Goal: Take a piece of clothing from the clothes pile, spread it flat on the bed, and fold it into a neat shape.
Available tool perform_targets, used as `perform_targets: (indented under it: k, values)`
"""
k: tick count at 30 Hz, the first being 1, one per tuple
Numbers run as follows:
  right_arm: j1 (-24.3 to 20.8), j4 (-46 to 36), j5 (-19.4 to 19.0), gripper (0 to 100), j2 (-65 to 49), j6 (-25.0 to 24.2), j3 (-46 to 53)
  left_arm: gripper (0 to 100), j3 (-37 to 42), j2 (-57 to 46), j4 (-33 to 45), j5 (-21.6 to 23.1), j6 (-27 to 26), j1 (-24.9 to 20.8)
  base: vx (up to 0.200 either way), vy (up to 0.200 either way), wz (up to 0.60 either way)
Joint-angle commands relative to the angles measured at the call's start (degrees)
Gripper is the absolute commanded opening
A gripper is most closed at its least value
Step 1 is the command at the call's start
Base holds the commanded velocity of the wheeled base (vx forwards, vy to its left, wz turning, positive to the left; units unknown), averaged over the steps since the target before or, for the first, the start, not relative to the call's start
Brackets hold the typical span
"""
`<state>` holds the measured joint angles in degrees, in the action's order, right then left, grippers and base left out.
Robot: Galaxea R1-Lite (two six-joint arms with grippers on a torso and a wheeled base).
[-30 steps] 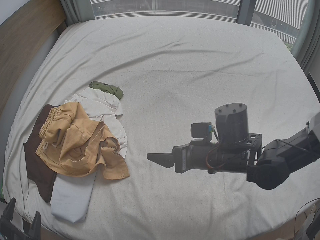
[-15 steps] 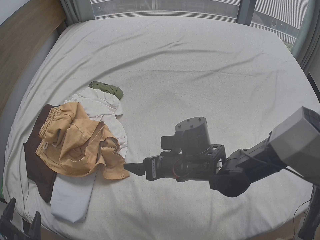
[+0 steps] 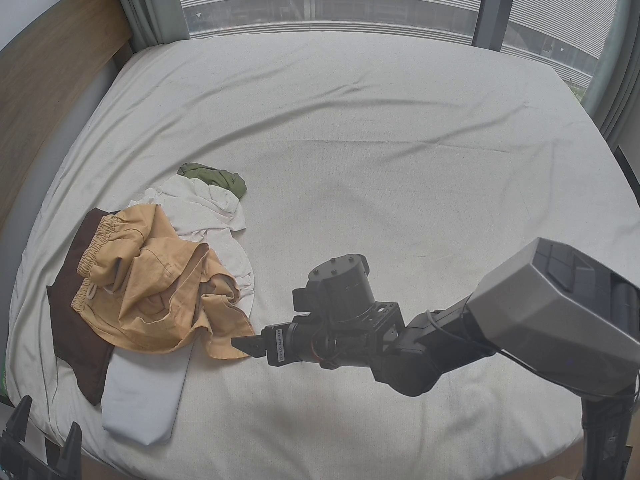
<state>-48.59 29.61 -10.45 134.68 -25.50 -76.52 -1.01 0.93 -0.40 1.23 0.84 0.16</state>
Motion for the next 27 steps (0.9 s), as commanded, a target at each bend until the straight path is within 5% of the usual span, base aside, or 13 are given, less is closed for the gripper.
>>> perform_targets:
  k: [1, 27]
  values:
    - [-0.63, -1.31, 0.87, 100, 5.15, 0.01, -4.34, 100, 1.01, -0.93, 0.05, 0.00, 0.04, 0.02, 0.000, 0.000, 0.00]
    - [-1.95, -3.77, 2.71, 100, 14.03, -5.35, -16.73, 100, 1.01, -0.93, -0.04, -0.09, 0.13, 0.02, 0.000, 0.000, 0.00]
